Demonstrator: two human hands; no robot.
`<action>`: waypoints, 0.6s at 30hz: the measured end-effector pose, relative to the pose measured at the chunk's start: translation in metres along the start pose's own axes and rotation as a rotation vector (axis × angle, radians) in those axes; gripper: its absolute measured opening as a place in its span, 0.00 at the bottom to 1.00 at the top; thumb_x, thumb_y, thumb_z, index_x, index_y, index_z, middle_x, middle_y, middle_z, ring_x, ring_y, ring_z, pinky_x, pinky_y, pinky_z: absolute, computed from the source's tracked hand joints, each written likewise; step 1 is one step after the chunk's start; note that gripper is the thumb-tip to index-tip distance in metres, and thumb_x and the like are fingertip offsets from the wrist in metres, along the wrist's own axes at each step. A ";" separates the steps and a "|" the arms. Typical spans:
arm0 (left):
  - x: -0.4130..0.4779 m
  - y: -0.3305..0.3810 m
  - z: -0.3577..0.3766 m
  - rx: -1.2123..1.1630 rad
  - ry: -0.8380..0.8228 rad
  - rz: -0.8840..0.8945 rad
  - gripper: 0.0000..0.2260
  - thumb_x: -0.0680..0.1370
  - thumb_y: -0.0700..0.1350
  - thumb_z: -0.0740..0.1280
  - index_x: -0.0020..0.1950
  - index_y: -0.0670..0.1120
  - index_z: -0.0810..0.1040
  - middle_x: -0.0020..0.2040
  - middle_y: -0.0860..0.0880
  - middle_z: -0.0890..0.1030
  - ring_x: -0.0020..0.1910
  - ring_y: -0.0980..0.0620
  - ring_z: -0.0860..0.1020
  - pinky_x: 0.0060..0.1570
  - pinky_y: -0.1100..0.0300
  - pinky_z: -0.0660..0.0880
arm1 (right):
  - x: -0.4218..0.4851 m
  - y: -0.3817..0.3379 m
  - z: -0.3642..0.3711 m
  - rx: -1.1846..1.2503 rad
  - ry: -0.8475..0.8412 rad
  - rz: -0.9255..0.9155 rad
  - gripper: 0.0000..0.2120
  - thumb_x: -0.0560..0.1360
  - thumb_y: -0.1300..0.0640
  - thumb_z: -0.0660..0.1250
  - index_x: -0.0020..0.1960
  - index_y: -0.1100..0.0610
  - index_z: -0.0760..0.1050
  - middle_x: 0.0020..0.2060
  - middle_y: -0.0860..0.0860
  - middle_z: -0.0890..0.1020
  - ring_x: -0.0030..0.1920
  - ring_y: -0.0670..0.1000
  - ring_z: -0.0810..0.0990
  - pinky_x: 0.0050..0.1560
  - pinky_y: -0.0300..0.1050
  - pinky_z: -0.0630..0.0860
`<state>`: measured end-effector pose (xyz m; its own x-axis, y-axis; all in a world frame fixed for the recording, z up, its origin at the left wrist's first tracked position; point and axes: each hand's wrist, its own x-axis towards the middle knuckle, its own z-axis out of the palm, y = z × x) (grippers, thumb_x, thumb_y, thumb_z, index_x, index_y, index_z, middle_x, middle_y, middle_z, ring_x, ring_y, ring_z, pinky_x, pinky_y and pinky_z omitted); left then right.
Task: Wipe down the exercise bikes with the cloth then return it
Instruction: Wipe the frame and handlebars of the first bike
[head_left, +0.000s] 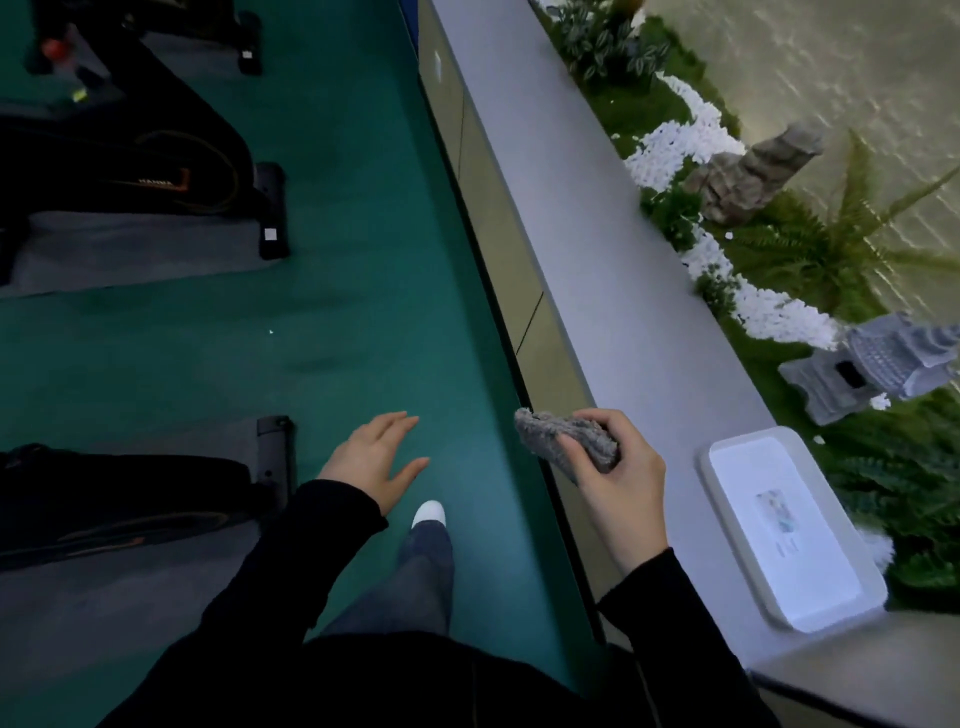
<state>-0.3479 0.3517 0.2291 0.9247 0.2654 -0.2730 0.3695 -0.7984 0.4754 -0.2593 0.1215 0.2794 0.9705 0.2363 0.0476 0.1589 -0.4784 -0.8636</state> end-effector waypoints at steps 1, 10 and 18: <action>0.016 -0.003 -0.003 0.017 -0.014 -0.015 0.25 0.79 0.53 0.62 0.73 0.46 0.63 0.73 0.49 0.64 0.71 0.51 0.63 0.69 0.57 0.60 | 0.016 -0.005 0.006 -0.023 -0.018 -0.019 0.10 0.71 0.59 0.73 0.47 0.46 0.77 0.43 0.41 0.82 0.45 0.40 0.80 0.46 0.32 0.74; 0.149 -0.026 -0.061 0.181 0.030 -0.073 0.25 0.79 0.61 0.54 0.74 0.51 0.62 0.74 0.52 0.65 0.74 0.54 0.59 0.71 0.57 0.53 | 0.158 -0.045 0.050 -0.069 -0.086 -0.086 0.09 0.71 0.61 0.73 0.48 0.50 0.78 0.43 0.42 0.82 0.46 0.41 0.80 0.48 0.38 0.76; 0.218 -0.057 -0.097 0.107 0.047 -0.276 0.25 0.80 0.61 0.52 0.73 0.51 0.63 0.73 0.52 0.66 0.73 0.54 0.61 0.70 0.57 0.55 | 0.281 -0.055 0.091 -0.040 -0.234 -0.092 0.10 0.71 0.63 0.73 0.45 0.48 0.78 0.42 0.43 0.83 0.44 0.43 0.80 0.47 0.37 0.75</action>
<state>-0.1583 0.5071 0.2237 0.7947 0.5032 -0.3395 0.5982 -0.7445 0.2966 -0.0121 0.2915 0.2946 0.8839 0.4677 0.0031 0.2559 -0.4780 -0.8402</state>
